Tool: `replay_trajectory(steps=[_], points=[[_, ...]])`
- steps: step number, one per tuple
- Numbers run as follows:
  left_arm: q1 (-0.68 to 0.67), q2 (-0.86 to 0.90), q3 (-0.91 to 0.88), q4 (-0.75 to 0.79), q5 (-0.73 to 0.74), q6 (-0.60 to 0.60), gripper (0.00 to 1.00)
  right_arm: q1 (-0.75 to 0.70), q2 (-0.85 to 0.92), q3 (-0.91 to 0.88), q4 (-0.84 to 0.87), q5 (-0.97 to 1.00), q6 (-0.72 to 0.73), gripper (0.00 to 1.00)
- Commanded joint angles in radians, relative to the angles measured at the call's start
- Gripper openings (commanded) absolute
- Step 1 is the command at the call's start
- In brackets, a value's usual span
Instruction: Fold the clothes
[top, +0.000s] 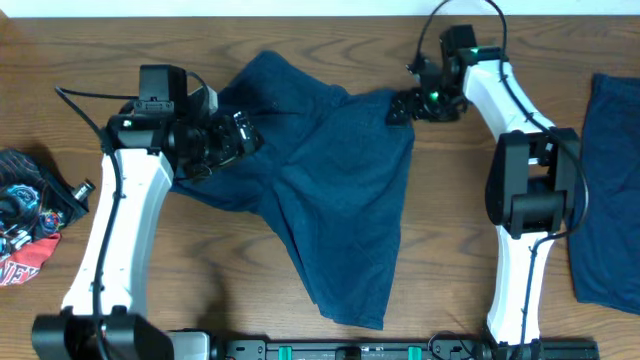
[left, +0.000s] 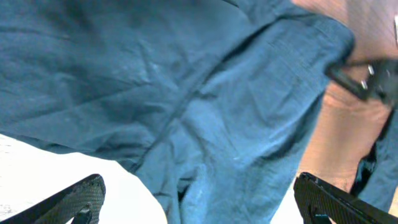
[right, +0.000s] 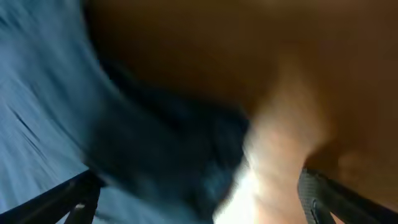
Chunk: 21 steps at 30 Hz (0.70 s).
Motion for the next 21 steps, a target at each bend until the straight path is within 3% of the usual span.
replay_trajectory(steps=[1,4,8,10,11,13,14,15,16,21], points=[[-0.024,-0.03,0.009,-0.005,0.002,0.013,0.98,0.003,0.013,0.005,0.053,-0.051,0.064,0.99],[-0.043,-0.038,0.009,-0.009,0.002,0.013,0.98,0.006,0.016,0.005,0.096,-0.073,0.086,0.95],[-0.058,-0.039,0.009,-0.012,0.002,0.013,0.98,0.021,0.024,0.005,0.104,-0.095,0.085,0.67],[-0.059,-0.039,0.009,-0.012,0.002,0.013,0.98,0.033,0.025,0.005,0.098,-0.095,0.085,0.46],[-0.059,-0.039,0.009,-0.012,0.002,0.013,0.98,0.038,0.025,0.005,0.095,-0.095,0.081,0.4],[-0.059,-0.039,0.009,-0.013,0.002,0.013,0.98,0.047,0.025,0.005,0.087,-0.094,0.072,0.4],[-0.059,-0.039,0.009,-0.012,0.002,0.013,0.98,0.049,0.025,0.005,0.084,-0.095,0.067,0.32],[-0.059,-0.039,0.009,-0.012,0.002,0.013,0.98,0.05,0.025,0.005,0.081,-0.094,0.067,0.08],[-0.059,-0.039,0.009,-0.012,0.002,0.013,0.98,0.05,0.025,0.005,0.08,-0.088,0.074,0.01],[-0.059,-0.039,0.009,-0.017,0.002,0.013,0.98,-0.004,0.025,0.005,0.099,-0.002,0.172,0.01]])
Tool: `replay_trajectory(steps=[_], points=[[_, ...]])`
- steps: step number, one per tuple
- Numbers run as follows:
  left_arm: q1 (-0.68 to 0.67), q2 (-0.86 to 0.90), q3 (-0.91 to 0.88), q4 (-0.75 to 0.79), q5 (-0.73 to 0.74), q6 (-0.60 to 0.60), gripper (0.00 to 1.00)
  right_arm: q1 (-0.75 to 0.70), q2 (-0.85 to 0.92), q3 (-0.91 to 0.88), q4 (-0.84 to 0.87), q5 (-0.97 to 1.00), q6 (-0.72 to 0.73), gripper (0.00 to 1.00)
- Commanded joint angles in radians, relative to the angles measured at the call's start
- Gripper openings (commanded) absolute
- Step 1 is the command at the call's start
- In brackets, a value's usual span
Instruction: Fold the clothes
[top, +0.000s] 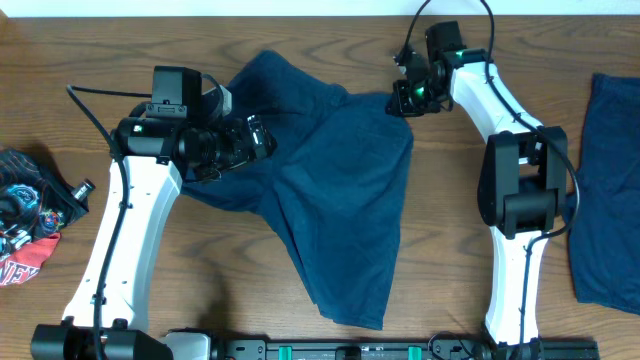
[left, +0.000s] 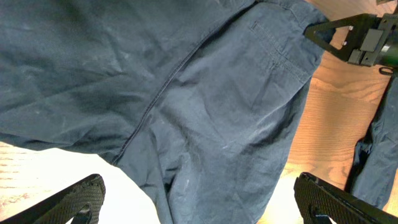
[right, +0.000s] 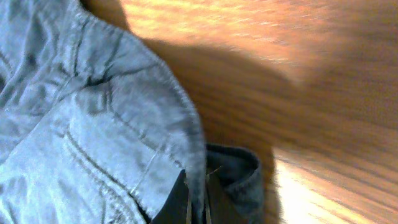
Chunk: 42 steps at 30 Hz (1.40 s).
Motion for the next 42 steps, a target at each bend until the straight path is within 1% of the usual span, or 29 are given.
replay_trajectory(steps=[1,7,12,16,18,23,28,31,36,38,40,41,42], points=[[-0.002,-0.014,0.009,-0.011,0.002,0.013,0.98,-0.064,0.015,0.005,0.007,0.072,0.088,0.01],[-0.002,-0.014,0.009,-0.015,0.002,0.013,0.98,-0.264,0.015,0.005,-0.029,0.077,0.135,0.01],[-0.018,-0.014,0.009,-0.015,0.002,0.013,0.98,-0.463,0.015,0.005,-0.104,0.077,0.163,0.02],[-0.044,-0.014,0.009,-0.014,0.002,0.013,0.98,-0.575,0.015,0.005,-0.171,0.078,0.212,0.01],[-0.061,-0.013,0.009,-0.014,0.001,0.013,0.98,-0.603,0.015,0.005,-0.205,0.098,0.243,0.01],[-0.11,-0.013,0.009,-0.014,-0.01,0.013,0.98,-0.624,0.015,-0.009,-0.256,0.235,0.359,0.01],[-0.155,-0.002,0.008,-0.01,-0.013,0.013,0.98,-0.626,0.015,-0.064,-0.235,0.23,0.428,0.01],[-0.191,0.019,0.001,-0.003,-0.013,0.013,0.98,-0.637,0.015,-0.097,-0.207,0.181,0.428,0.01],[-0.266,0.072,-0.033,0.016,-0.013,0.013,0.98,-0.681,0.015,-0.106,-0.173,0.069,0.343,0.01],[-0.303,0.103,-0.051,0.024,-0.013,0.013,0.98,-0.695,0.015,-0.106,-0.175,0.069,0.325,0.01],[-0.343,0.14,-0.062,0.023,-0.013,0.013,0.98,-0.703,0.015,-0.106,-0.175,0.069,0.293,0.1],[-0.365,0.159,-0.065,0.022,-0.013,0.013,0.98,-0.705,0.015,-0.106,-0.175,0.069,0.28,0.04],[-0.387,0.179,-0.066,0.019,-0.013,0.013,0.98,-0.708,0.015,-0.106,-0.175,0.069,0.277,0.01]])
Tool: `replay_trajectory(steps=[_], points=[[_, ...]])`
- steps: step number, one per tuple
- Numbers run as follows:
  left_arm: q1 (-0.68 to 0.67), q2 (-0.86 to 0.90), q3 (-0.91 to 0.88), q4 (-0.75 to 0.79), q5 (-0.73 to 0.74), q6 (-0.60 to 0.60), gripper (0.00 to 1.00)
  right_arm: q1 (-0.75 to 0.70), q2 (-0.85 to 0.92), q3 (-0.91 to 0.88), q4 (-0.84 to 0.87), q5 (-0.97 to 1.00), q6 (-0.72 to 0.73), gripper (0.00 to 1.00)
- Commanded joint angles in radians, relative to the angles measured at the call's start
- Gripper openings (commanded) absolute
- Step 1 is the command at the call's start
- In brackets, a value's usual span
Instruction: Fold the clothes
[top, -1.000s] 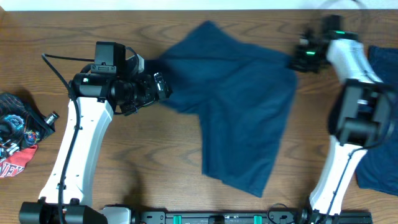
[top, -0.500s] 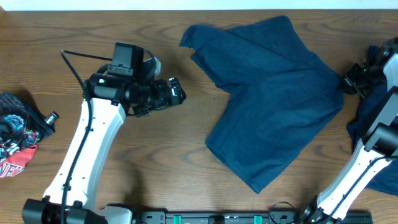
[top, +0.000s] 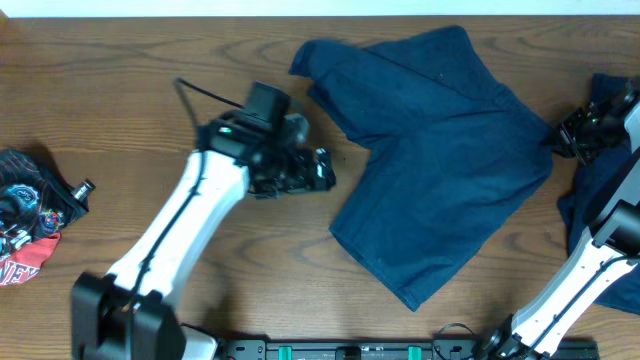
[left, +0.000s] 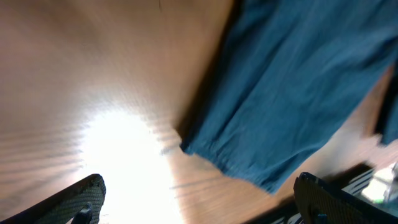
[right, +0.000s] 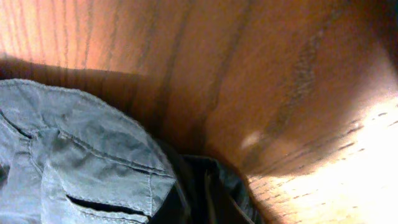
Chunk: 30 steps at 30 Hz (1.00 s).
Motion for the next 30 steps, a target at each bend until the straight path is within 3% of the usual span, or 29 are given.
replay_trajectory(steps=[1,11,22,24,26,27,30], points=[[-0.078,0.072,-0.018,-0.006,-0.01,0.013,0.98,-0.023,0.032,-0.021,-0.001,0.032,-0.051,0.01],[-0.329,0.281,-0.018,0.018,-0.004,-0.013,0.98,-0.023,0.032,-0.021,0.006,0.032,-0.061,0.01],[-0.286,0.36,-0.018,0.153,-0.185,-0.069,0.98,-0.022,0.032,-0.021,0.007,0.016,-0.08,0.01],[-0.258,0.36,-0.018,0.161,-0.192,-0.069,0.67,-0.022,0.032,-0.021,0.007,0.013,-0.079,0.01],[-0.232,0.36,-0.018,0.174,-0.192,-0.069,0.44,-0.022,0.032,-0.021,0.007,0.013,-0.079,0.01],[-0.221,0.36,-0.018,0.182,-0.191,-0.069,0.42,-0.022,0.032,-0.021,0.007,0.013,-0.079,0.01],[-0.192,0.36,-0.018,0.212,-0.199,-0.069,0.53,-0.022,0.032,-0.021,0.006,0.013,-0.079,0.01]])
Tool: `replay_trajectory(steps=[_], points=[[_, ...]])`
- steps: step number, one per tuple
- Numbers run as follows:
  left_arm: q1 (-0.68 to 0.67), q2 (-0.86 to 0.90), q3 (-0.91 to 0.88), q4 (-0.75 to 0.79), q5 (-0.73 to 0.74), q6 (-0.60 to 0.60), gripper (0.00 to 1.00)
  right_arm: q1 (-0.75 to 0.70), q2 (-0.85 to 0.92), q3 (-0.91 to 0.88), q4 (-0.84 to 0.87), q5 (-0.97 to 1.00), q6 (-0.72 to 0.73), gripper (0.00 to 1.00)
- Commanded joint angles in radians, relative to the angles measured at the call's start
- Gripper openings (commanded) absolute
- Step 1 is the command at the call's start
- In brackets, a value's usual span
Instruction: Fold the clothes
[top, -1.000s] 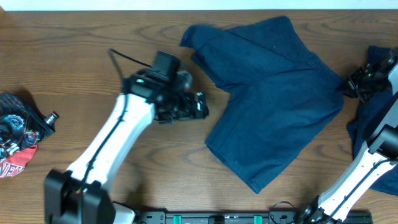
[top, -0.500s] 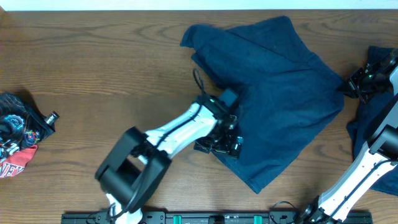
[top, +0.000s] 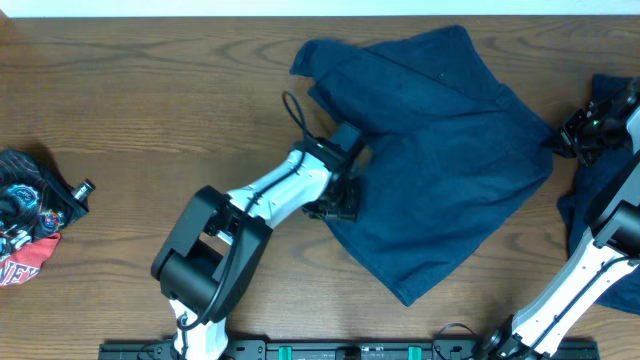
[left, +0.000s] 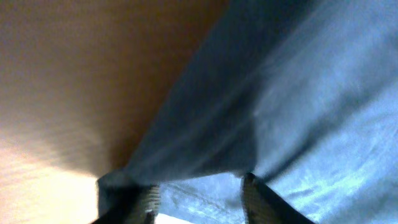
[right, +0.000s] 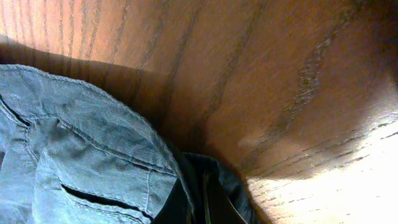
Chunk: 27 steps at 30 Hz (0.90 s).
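Observation:
Dark blue shorts (top: 450, 150) lie spread on the wooden table, right of the middle. My left gripper (top: 343, 203) is at their left leg hem. In the left wrist view it (left: 199, 200) is open, and its fingers (left: 147, 200) straddle the hem edge of the shorts (left: 298, 93). Off at the far right edge, my right gripper (top: 582, 130) holds the waistband corner. In the right wrist view it (right: 202, 200) is shut on the dark folded waistband, next to a pocket of the shorts (right: 81, 149).
A second dark blue garment (top: 605, 210) lies at the right edge, under the right arm. A heap of colourful clothes (top: 25, 235) and a small black object (top: 78, 192) lie at the left edge. Bare wood (top: 150, 100) fills the left half.
My left gripper has moved right, from bare wood beside the shorts onto their left hem. Its fingers stand closer together, with cloth between them. The right gripper and the shorts have not moved.
The shorts first lay crumpled left of the middle, with my left gripper open over them and my right at their top right corner. The right then shut on the waistband. Later the shorts lay spread further right, still held. My left gripper is now at the hem.

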Motion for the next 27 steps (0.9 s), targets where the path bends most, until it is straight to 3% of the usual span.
replay_trajectory(steps=[1,2,4,5,13,17,19,22,24,27], points=[[0.032,0.008,-0.006,0.022,-0.044,-0.006,0.66,-0.014,0.032,-0.018,0.004,0.027,-0.02,0.01],[0.041,0.008,-0.006,0.033,-0.043,-0.006,0.82,-0.014,0.032,-0.018,0.004,0.027,-0.02,0.01],[0.051,0.008,-0.006,0.043,-0.043,-0.006,0.86,-0.014,0.032,-0.018,0.003,0.027,-0.02,0.01],[0.055,0.008,-0.006,0.044,-0.043,-0.007,0.96,-0.014,0.032,-0.018,0.003,0.027,-0.02,0.01],[0.055,0.014,-0.006,0.05,-0.032,-0.006,0.99,-0.014,0.032,-0.018,0.003,0.027,-0.02,0.01],[0.046,0.027,-0.006,0.054,-0.002,-0.007,0.47,-0.014,0.032,-0.018,0.003,0.027,-0.02,0.01],[0.037,0.04,-0.006,0.055,-0.001,-0.019,0.36,-0.014,0.032,-0.018,0.003,0.027,-0.02,0.01],[0.017,0.065,-0.006,0.055,0.005,-0.025,0.31,-0.014,0.032,-0.018,0.001,0.027,-0.02,0.01],[0.011,0.072,-0.006,0.055,-0.012,-0.025,0.06,-0.014,0.032,-0.018,0.0,0.027,-0.021,0.01],[0.022,0.071,-0.005,0.055,-0.109,-0.026,0.06,-0.013,0.032,-0.018,-0.004,0.027,-0.02,0.01]])
